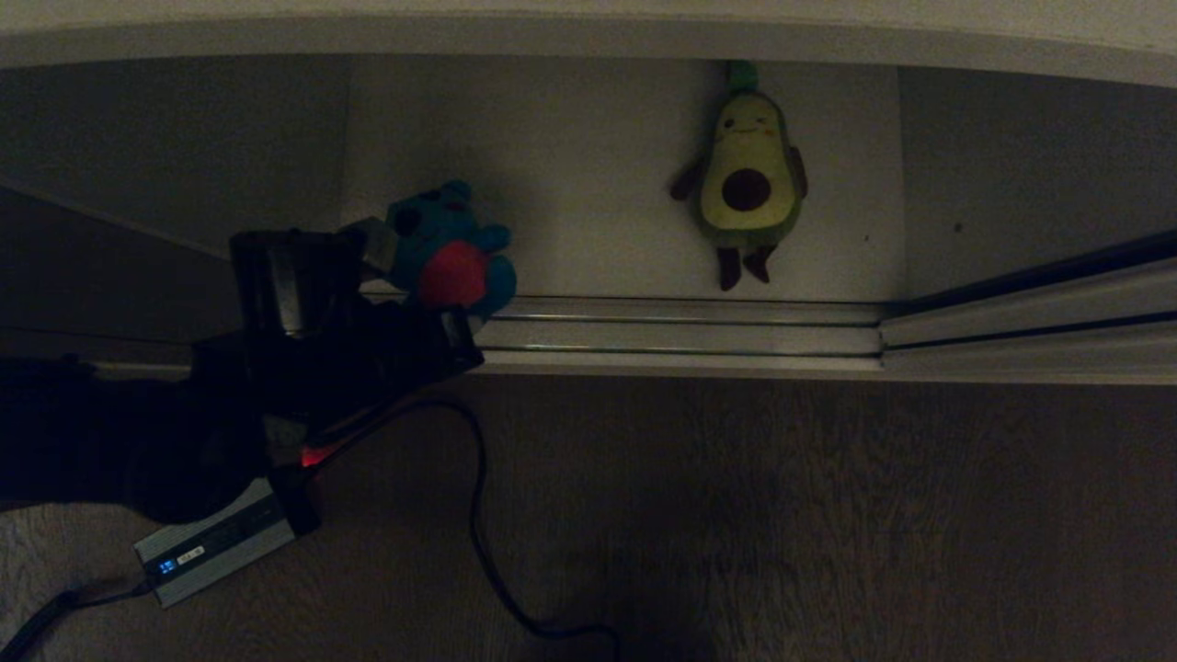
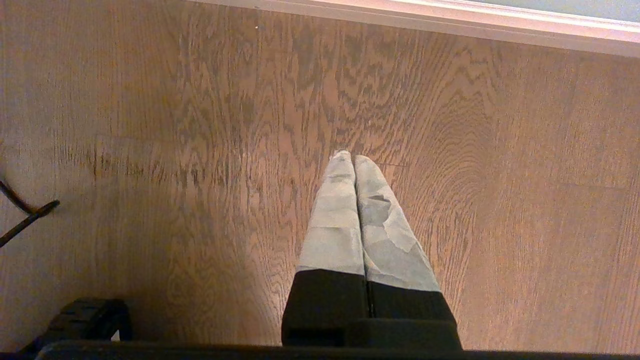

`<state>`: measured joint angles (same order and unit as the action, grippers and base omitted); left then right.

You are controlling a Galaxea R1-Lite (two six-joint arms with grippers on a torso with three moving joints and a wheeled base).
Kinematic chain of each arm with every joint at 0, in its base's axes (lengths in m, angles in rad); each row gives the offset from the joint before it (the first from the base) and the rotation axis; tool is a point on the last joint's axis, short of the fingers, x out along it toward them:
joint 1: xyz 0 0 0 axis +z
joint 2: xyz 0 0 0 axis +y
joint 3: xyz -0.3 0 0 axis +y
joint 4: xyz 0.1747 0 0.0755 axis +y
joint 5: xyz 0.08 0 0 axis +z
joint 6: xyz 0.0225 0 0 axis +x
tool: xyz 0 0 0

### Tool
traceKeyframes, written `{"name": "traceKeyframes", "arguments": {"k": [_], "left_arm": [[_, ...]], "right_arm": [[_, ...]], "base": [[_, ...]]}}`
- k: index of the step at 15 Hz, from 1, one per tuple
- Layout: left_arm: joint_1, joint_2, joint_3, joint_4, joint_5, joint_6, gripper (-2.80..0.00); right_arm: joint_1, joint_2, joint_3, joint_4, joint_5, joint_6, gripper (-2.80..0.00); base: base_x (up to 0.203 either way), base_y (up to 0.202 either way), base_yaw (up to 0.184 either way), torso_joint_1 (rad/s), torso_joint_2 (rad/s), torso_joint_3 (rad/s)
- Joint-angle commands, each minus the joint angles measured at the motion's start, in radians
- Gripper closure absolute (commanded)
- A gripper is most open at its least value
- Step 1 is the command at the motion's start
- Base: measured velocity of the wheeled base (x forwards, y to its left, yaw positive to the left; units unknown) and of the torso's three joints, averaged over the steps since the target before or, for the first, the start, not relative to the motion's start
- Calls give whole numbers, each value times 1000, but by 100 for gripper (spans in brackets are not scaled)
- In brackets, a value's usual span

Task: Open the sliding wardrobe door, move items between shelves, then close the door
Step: Place the blue doll on the higher shelf

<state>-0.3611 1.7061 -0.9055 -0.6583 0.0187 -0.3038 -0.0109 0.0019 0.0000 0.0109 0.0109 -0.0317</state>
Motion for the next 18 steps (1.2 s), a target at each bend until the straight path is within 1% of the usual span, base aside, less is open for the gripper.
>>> {"name": "traceKeyframes", "arguments": {"k": [1,3,5,8,9,11,12,14,15,16,18], "left_arm": [[-30,-184,127,53,2,1,0],[-57,-304,204,146,3,15,0],[-86,-436,276,295,1,31,0],[-115,-634,347,493,-1,46,0],[-118,-704,357,563,-4,53,0],[-123,-842,368,762,-16,88,0],[-124,-917,370,859,-32,106,0],[-125,-1066,369,1065,-85,131,0],[-124,-1136,365,1150,-108,148,0],[-123,-1198,358,1205,-125,172,0],[-121,-1268,328,1256,-146,240,0]], "right_arm": [[0,0,4,0,1,-1,0],[0,0,3,0,1,-1,0],[0,0,3,0,0,-1,0],[0,0,5,0,0,-1,0],[0,0,4,0,1,-1,0],[0,0,3,0,1,-1,0],[0,0,3,0,0,-1,0],[0,0,3,0,1,-1,0],[0,0,3,0,0,-1,0],[0,0,4,0,0,-1,0],[0,0,5,0,1,-1,0]], "base": [[0,0,0,0,0,0],[0,0,0,0,0,0],[0,0,0,0,0,0],[0,0,0,0,0,0],[0,0,0,0,0,0],[0,0,0,0,0,0],[0,0,0,0,0,0],[0,0,0,0,0,0],[0,0,0,0,0,0],[0,0,0,0,0,0],[0,0,0,0,0,0]]}}
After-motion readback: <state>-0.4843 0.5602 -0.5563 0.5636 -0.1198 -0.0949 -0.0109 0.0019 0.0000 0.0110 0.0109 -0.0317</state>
